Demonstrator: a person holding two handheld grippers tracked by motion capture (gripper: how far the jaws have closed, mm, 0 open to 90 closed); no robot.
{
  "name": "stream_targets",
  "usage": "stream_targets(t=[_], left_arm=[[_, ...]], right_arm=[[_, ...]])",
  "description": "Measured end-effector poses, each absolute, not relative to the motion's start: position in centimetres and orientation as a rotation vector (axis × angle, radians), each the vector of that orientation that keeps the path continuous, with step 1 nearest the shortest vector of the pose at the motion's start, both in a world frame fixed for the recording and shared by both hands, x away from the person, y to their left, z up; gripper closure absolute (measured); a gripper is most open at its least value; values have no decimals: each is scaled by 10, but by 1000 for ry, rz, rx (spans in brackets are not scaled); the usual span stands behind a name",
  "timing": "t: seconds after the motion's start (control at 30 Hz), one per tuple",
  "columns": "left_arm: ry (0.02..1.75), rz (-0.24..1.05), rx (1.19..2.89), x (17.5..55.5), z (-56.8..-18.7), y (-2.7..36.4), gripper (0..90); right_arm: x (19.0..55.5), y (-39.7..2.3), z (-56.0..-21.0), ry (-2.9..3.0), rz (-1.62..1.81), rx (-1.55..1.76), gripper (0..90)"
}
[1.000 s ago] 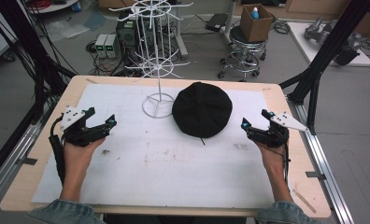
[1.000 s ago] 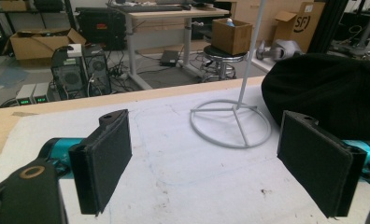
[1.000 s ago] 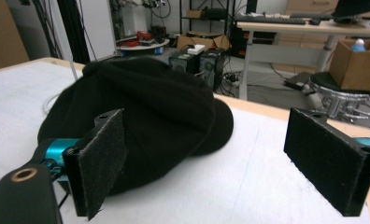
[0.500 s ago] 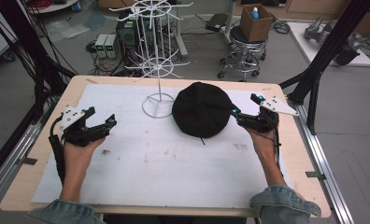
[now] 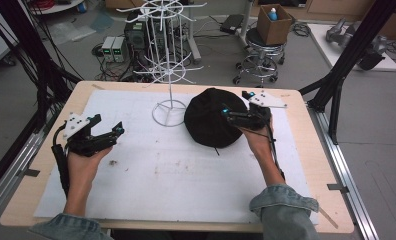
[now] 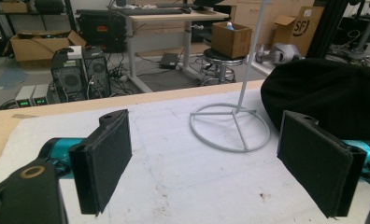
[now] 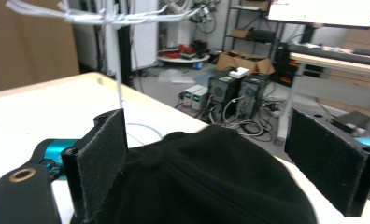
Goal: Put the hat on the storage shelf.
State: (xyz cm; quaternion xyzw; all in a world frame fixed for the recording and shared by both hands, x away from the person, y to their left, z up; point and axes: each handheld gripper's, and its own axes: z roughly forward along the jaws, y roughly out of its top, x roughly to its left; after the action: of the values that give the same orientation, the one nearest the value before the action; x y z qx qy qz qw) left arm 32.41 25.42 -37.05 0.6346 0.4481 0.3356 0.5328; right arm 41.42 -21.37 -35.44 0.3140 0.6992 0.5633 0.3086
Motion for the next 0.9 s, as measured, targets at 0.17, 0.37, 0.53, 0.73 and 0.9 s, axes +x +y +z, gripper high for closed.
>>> stream_targets(t=[0.17, 0.37, 0.53, 0.73, 0.9], left_arm=[[1066, 798, 1511, 324, -370, 255, 179], [1070, 796, 1505, 324, -370, 255, 179], [1073, 794, 1498, 324, -370, 256, 179], [1080, 796, 1497, 325, -370, 257, 179], [1080, 796, 1497, 324, -370, 257, 179]], right_arm=[[425, -194, -367, 1902, 1463, 803, 126], [437, -179, -379, 1970, 1406, 801, 127], [446, -169, -389, 2014, 1344, 815, 127], [454, -163, -397, 2072, 1255, 834, 207], [457, -162, -400, 2108, 1198, 848, 378]])
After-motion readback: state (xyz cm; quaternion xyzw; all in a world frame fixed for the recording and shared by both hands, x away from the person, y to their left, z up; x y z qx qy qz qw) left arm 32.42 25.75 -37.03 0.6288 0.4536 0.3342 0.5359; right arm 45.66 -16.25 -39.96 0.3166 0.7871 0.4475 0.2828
